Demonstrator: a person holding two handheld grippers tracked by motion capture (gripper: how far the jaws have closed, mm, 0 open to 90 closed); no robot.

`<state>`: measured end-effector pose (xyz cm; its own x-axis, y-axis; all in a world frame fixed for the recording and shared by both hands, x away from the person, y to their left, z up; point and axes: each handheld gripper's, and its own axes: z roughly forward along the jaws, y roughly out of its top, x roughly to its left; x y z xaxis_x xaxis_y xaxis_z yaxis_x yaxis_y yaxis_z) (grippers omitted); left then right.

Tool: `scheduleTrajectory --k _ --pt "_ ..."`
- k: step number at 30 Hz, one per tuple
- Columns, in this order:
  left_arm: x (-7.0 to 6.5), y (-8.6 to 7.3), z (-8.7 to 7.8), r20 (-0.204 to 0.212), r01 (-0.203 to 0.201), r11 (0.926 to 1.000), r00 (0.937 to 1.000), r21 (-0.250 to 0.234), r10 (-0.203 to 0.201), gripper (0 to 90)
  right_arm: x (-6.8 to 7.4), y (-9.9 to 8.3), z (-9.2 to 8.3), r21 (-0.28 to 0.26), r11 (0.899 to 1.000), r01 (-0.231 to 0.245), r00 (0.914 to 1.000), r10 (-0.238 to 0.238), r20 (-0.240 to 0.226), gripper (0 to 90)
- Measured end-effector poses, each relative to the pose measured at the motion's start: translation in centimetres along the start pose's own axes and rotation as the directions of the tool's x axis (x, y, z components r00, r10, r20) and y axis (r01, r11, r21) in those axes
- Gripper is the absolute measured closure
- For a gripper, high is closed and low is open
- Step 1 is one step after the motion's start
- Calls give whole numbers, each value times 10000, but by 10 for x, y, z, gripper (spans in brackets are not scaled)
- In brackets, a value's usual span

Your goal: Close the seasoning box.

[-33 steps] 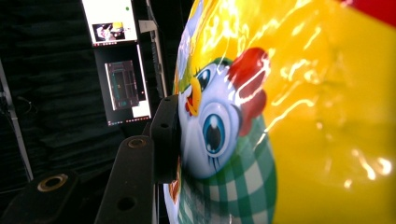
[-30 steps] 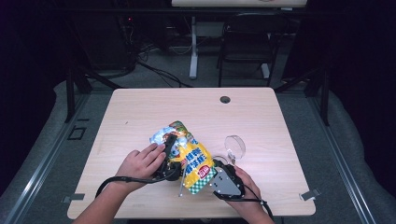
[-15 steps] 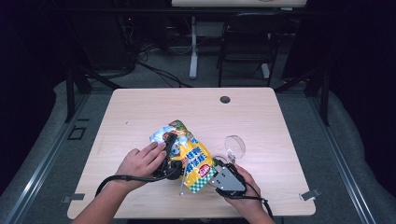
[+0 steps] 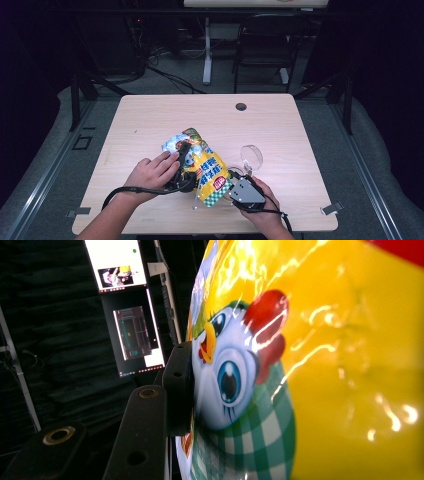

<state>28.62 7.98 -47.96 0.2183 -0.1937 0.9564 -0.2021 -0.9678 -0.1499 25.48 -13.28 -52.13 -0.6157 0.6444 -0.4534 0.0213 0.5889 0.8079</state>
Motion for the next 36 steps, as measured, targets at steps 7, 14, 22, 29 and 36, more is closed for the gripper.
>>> scheduleTrajectory --k 7,14,22,29,36 --pt "1 0 0 247 -94 9999 9997 51 92 615 0 -1 0 18 10000 -63 10000 63 -61 706" --pt "2 2 2 479 -153 9999 9987 46 150 615 -1 -3 1 73 9998 -175 9997 177 -167 706" --pt "4 4 2 408 -438 9989 9982 135 432 615 -2 -5 3 90 9993 -374 9990 376 -229 706" --pt "5 6 1 379 -598 9981 9975 159 592 615 -2 -5 2 97 9992 -393 9990 394 -197 705" --pt "7 7 1 442 -658 9977 9969 165 650 615 -2 -5 2 96 9991 -405 9990 407 -201 705"
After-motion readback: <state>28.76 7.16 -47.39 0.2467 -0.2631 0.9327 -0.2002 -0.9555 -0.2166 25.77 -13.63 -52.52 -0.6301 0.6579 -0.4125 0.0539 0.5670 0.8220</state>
